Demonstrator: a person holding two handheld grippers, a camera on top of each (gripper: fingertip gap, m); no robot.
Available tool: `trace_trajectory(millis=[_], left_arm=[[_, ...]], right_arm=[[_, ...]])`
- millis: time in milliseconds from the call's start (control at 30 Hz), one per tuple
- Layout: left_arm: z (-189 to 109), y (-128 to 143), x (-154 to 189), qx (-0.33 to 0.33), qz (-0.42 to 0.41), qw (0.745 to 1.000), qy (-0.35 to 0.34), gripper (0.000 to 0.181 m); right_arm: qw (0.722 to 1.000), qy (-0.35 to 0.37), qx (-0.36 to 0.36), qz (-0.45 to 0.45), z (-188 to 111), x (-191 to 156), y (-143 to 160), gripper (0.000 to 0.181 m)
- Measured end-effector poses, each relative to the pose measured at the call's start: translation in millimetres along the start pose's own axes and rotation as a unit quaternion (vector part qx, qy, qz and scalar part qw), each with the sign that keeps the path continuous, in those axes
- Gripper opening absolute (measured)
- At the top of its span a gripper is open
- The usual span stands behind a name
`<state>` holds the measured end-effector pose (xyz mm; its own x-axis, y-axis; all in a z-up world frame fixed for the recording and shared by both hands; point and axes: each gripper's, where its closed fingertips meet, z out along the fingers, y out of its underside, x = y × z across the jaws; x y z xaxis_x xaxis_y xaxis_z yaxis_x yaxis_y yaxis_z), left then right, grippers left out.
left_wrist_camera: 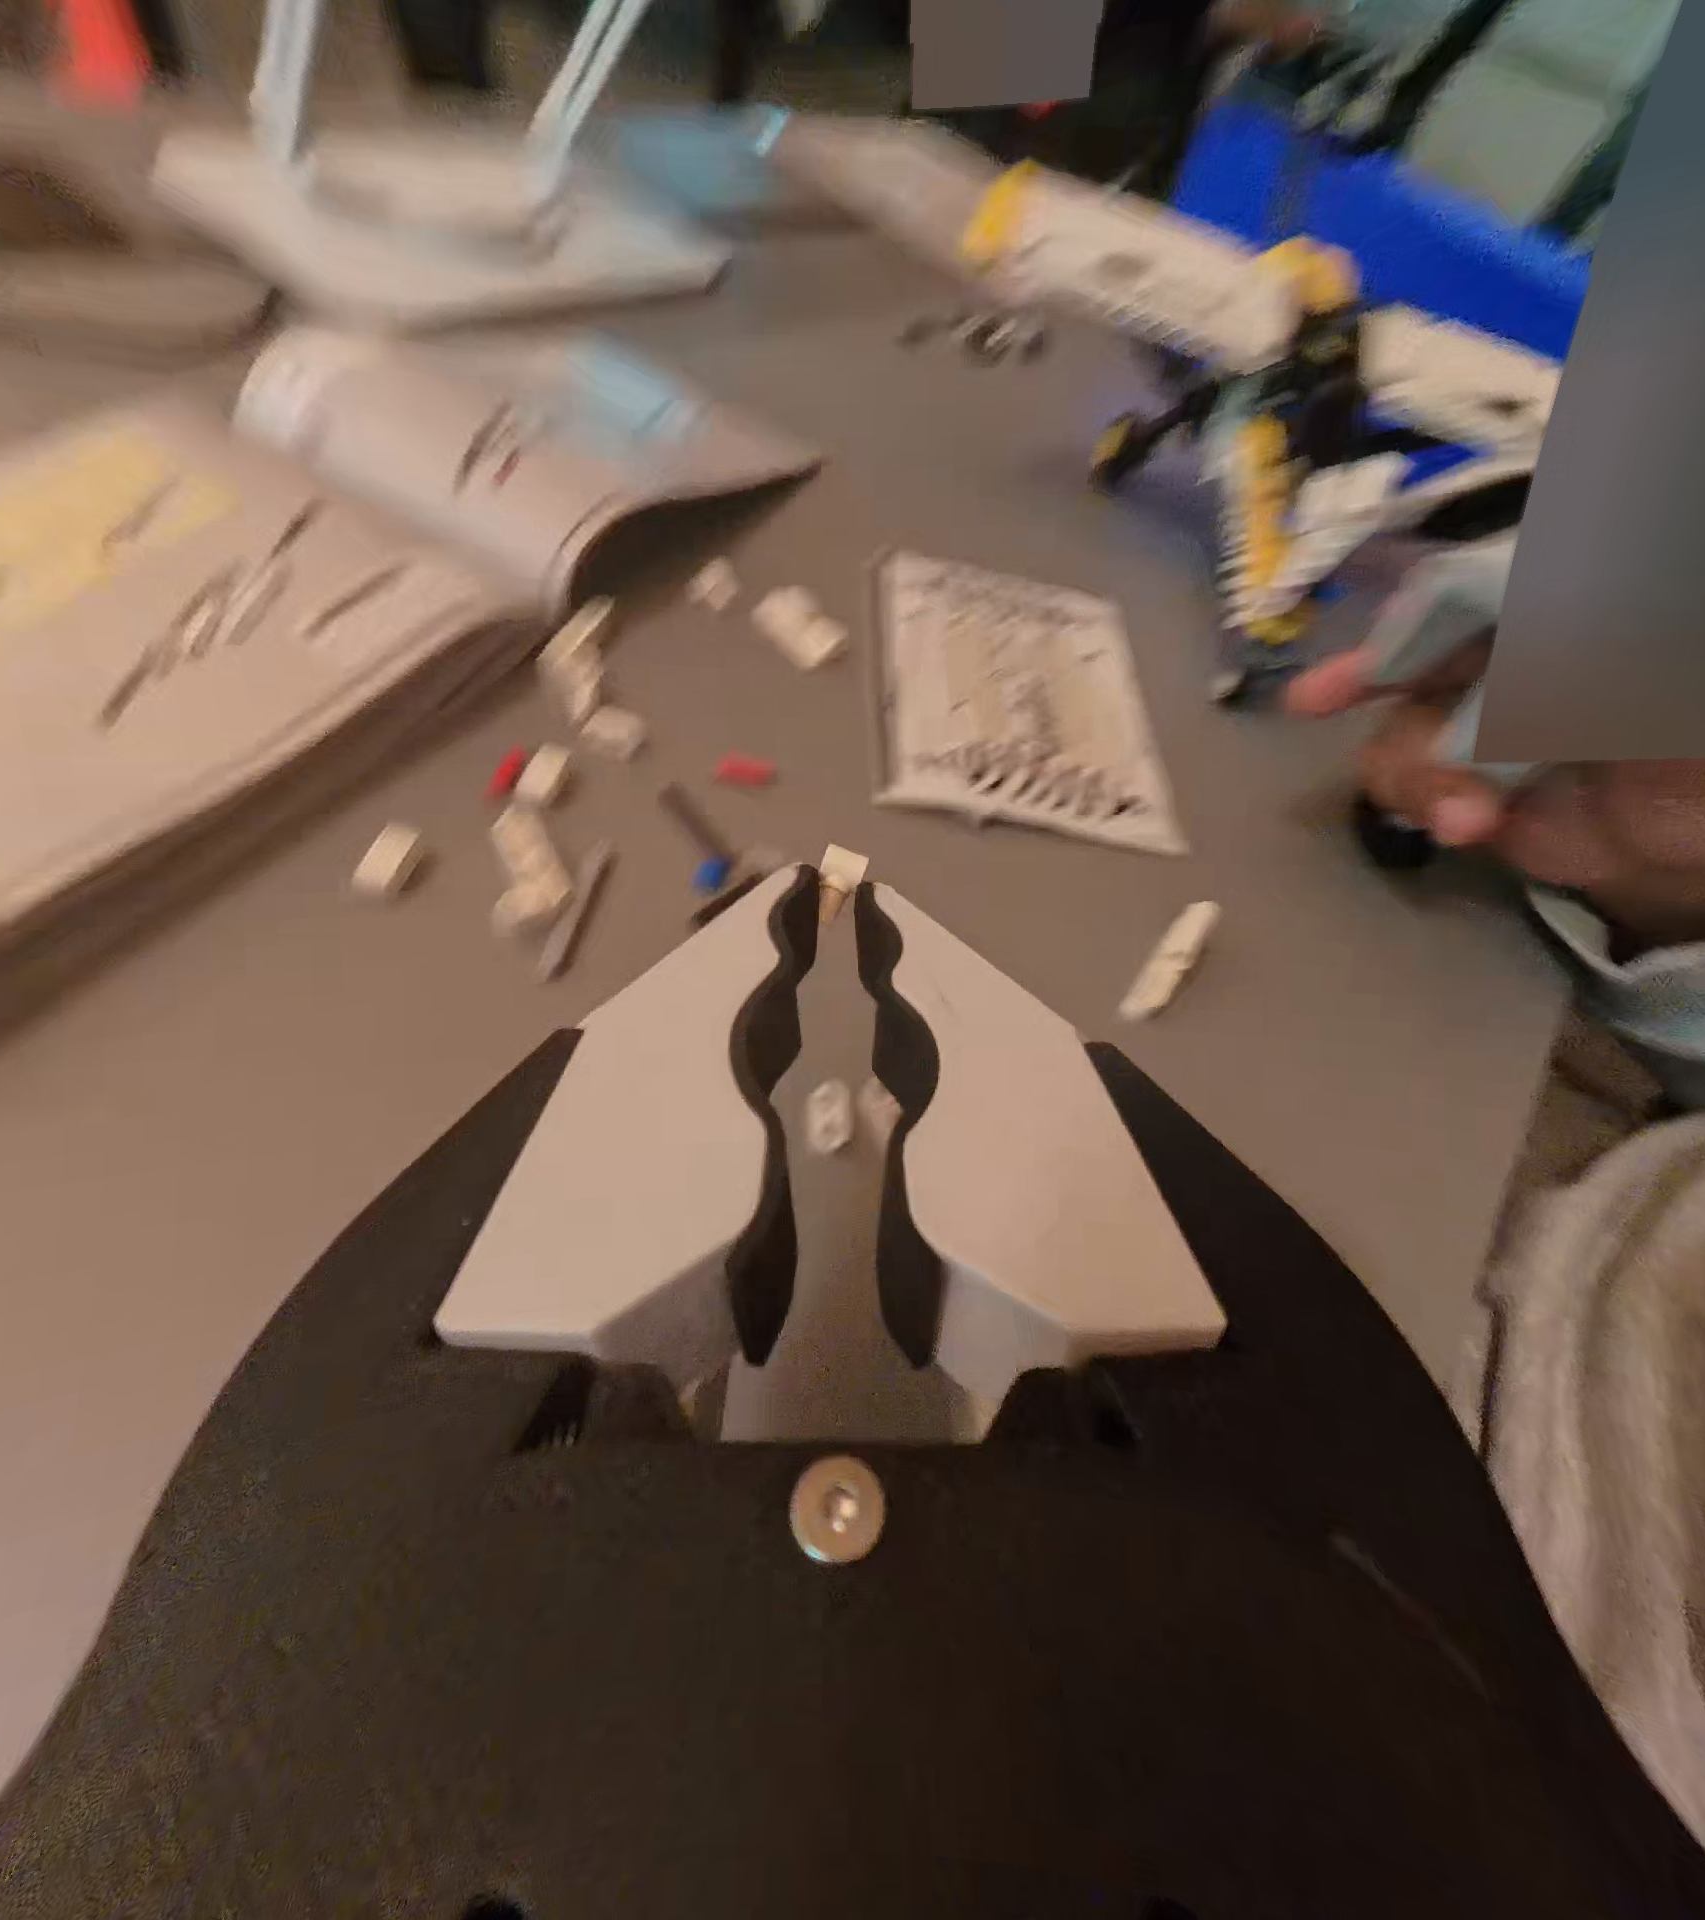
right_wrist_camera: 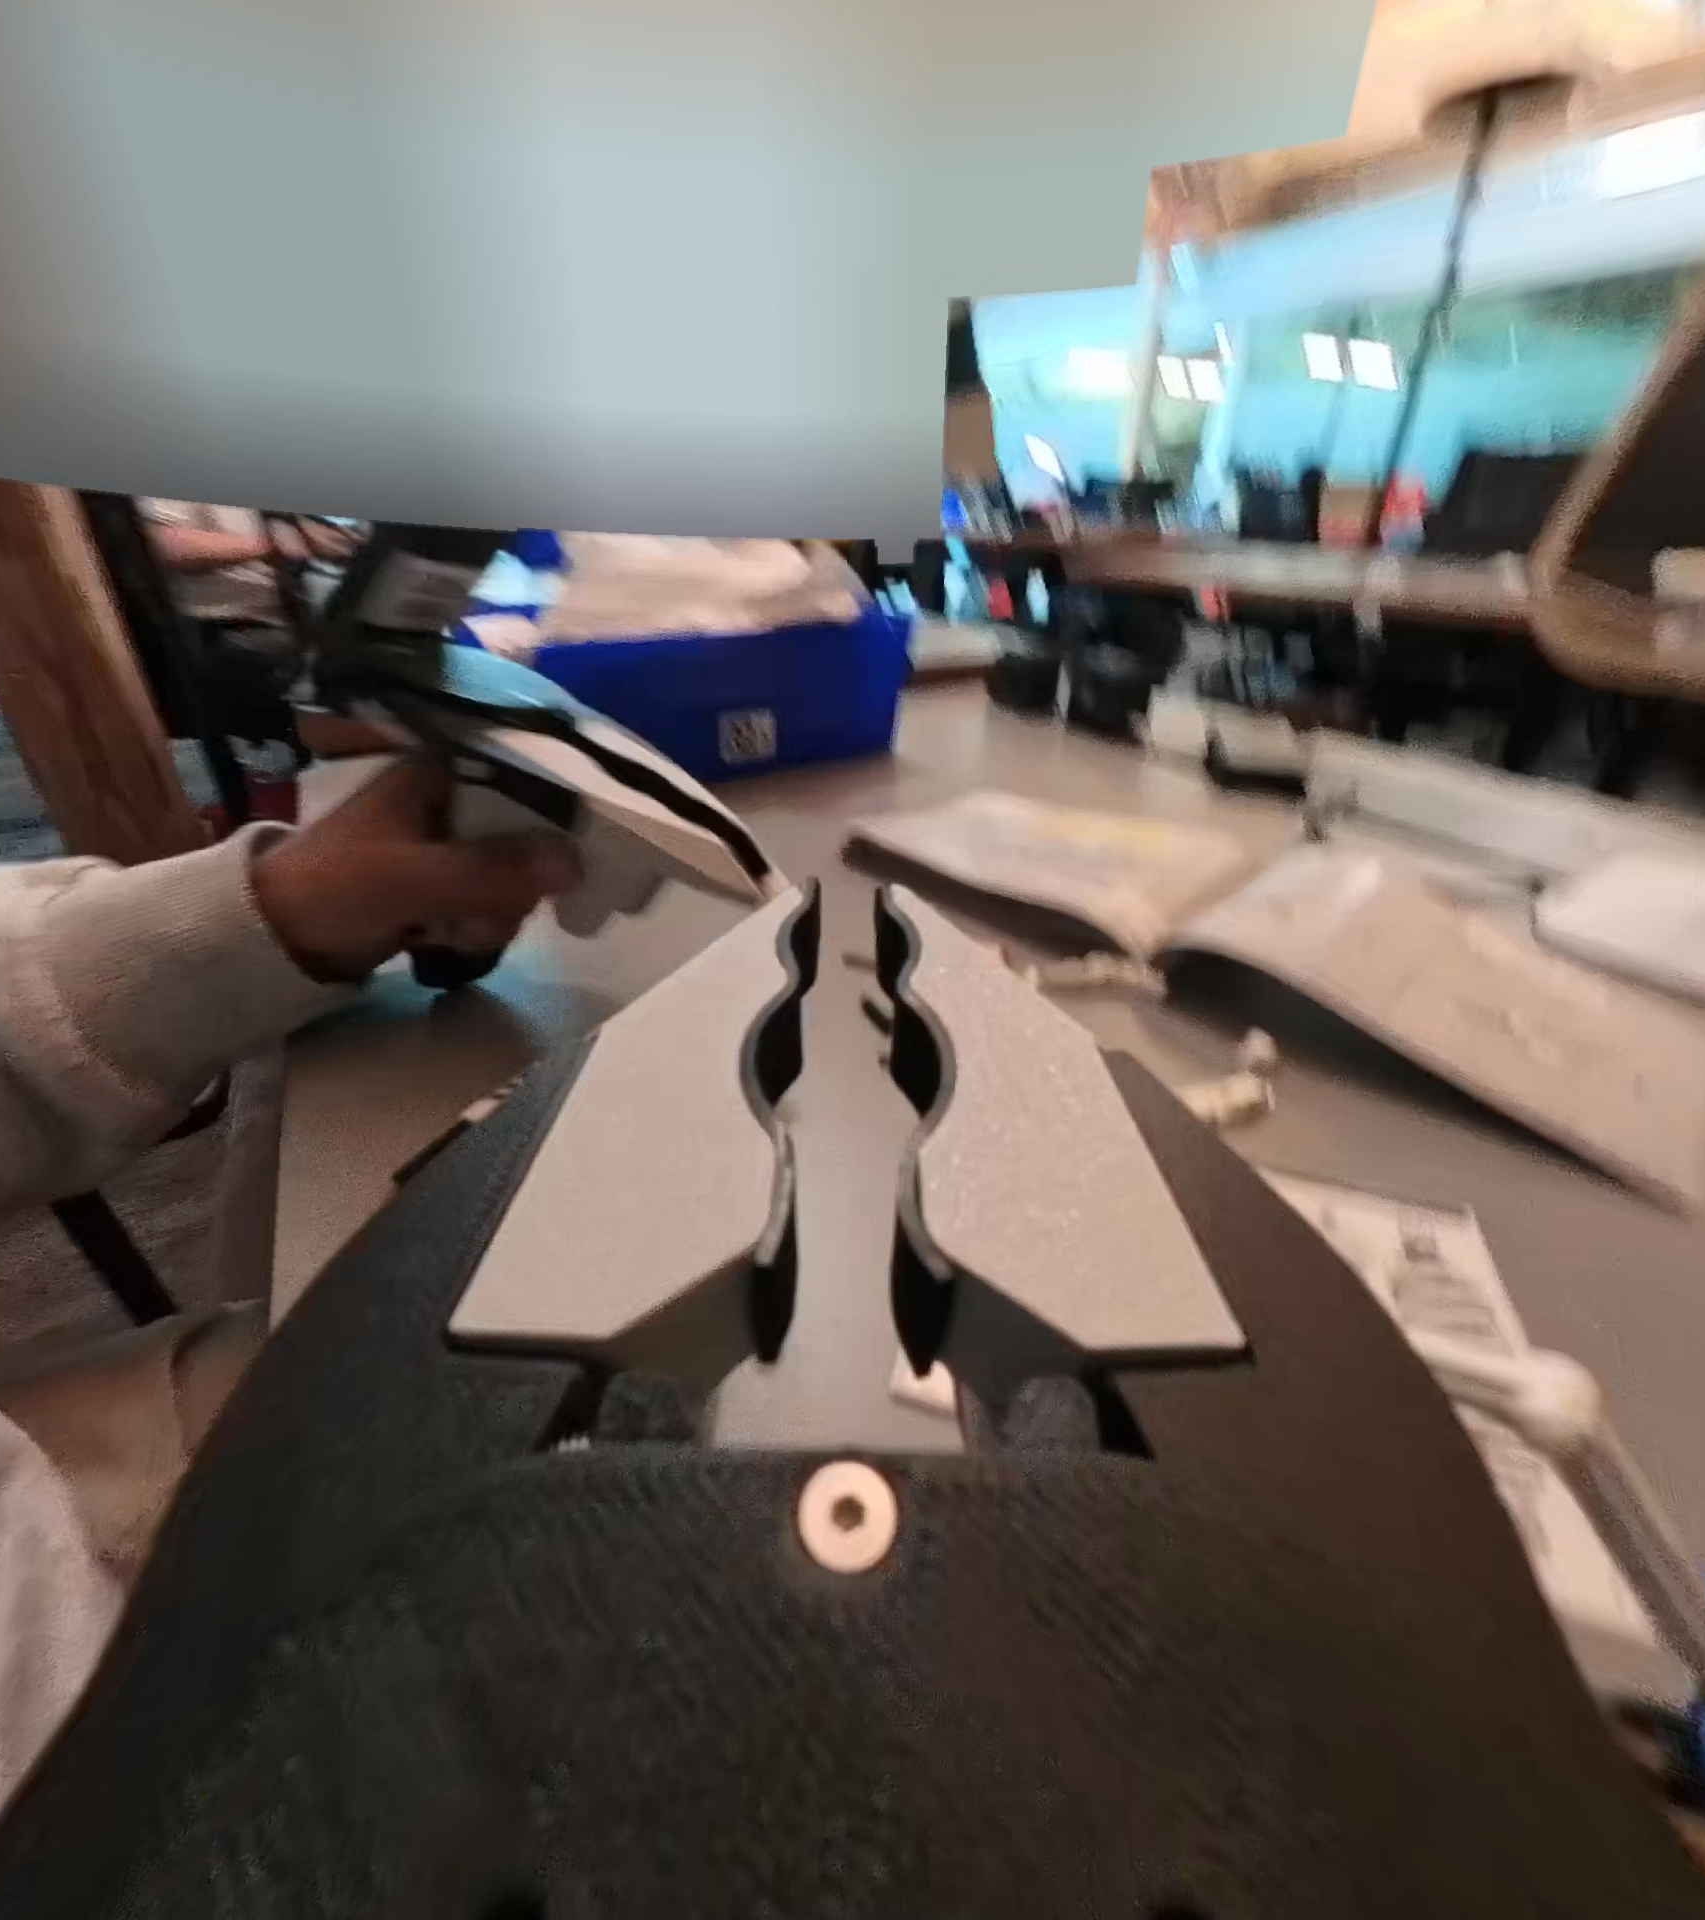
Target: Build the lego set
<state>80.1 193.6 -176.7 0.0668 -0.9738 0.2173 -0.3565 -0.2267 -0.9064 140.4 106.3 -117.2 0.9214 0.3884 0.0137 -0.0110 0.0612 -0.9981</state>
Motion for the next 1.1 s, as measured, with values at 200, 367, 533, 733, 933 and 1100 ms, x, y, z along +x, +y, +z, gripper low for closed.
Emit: trace_trajectory(millis=[200, 367, 533, 733, 933, 1100], left_arm=[[6, -13, 75, 0.056, 0.206, 0.976, 0.048, 0.005], [8, -9, 98, 0.066, 0.233, 0.968, 0.074, 0.005], [9, -6, 99, 0.059, 0.256, 0.963, 0.060, 0.005], [10, -5, 101, 0.058, 0.258, 0.963, 0.058, 0.006], [7, -5, 86, 0.056, 0.239, 0.969, 0.036, 0.008], [-2, -16, 65, 0.090, 0.158, 0.983, 0.033, 0.012]], right_arm=[[0.971, -0.081, -0.147, 0.171, 12, -29, 23, 0.041], [0.946, -0.126, -0.132, 0.269, 15, -35, 26, 0.018], [0.908, -0.167, -0.133, 0.362, 17, -42, 33, 0.020], [0.902, -0.184, -0.135, 0.366, 20, -48, 32, 0.006], [0.942, -0.132, -0.134, 0.279, 16, -33, 32, 0.005], [0.967, -0.090, -0.145, 0.188, 8, -23, 32, 0.006]])
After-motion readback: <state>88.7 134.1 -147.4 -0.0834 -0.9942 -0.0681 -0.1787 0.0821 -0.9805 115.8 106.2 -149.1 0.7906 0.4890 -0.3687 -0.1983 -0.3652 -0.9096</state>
